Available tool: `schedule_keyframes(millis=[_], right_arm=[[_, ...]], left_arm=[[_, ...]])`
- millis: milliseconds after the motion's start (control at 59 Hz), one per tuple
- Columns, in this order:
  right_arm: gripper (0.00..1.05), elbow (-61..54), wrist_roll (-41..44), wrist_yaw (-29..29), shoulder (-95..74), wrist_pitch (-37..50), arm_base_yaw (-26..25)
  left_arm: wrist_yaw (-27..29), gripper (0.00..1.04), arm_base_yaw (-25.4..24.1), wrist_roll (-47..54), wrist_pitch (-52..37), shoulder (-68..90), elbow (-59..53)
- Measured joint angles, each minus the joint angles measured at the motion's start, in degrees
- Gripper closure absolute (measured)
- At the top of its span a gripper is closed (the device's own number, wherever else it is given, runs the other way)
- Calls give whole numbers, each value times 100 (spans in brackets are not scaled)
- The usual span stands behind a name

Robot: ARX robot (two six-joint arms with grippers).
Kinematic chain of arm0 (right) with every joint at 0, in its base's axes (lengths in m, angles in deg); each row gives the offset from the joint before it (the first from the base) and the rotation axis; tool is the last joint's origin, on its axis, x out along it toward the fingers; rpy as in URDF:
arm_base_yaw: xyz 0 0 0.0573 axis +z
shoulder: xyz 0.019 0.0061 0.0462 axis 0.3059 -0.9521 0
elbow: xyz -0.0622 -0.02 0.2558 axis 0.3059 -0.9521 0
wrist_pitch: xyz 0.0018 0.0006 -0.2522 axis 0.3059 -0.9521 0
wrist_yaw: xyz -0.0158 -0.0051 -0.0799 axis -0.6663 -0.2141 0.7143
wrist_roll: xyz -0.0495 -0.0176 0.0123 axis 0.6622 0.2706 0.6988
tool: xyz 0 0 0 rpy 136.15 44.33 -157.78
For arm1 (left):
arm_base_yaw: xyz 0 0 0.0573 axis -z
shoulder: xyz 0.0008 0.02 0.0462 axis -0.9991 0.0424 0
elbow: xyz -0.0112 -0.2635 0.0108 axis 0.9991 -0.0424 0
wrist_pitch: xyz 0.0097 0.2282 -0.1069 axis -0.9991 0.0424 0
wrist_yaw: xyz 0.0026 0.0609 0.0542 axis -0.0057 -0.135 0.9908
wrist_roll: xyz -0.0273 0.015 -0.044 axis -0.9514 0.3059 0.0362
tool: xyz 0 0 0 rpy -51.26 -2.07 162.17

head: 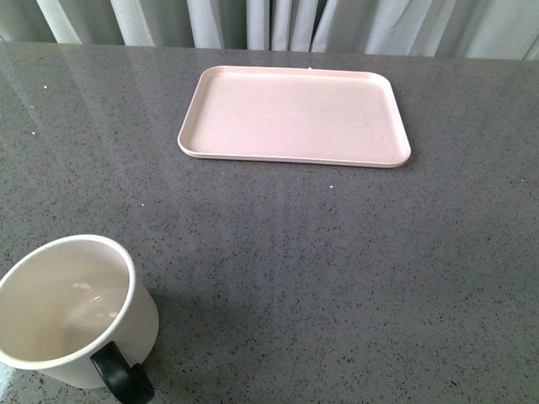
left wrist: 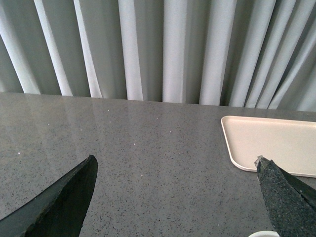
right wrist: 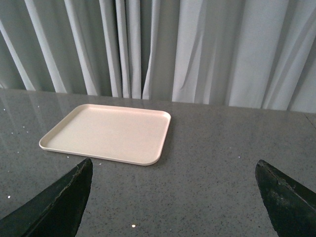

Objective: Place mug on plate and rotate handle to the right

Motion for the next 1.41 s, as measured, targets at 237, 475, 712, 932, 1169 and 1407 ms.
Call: schedule_keyframes(millis=[237,475,712,932,1169,1407], right_arm=[[9,0,0,0,0,0,0],[9,0,0,-2,0,0,0],[9,0,0,0,0,0,0],[9,0,0,0,0,0,0],[9,0,0,0,0,0,0],[9,0,0,0,0,0,0]], left_arm=[[0,9,0,0,0,0,0],[323,9,466,-715,1853,2291,1331],[-61,9,494,-15,1449,4787,2505],[-372,9,302,1086,1801,5917,3042],[-625,9,136,1908,2028,6345,3224],[-863,9,304,2153,2149,6575,3289]])
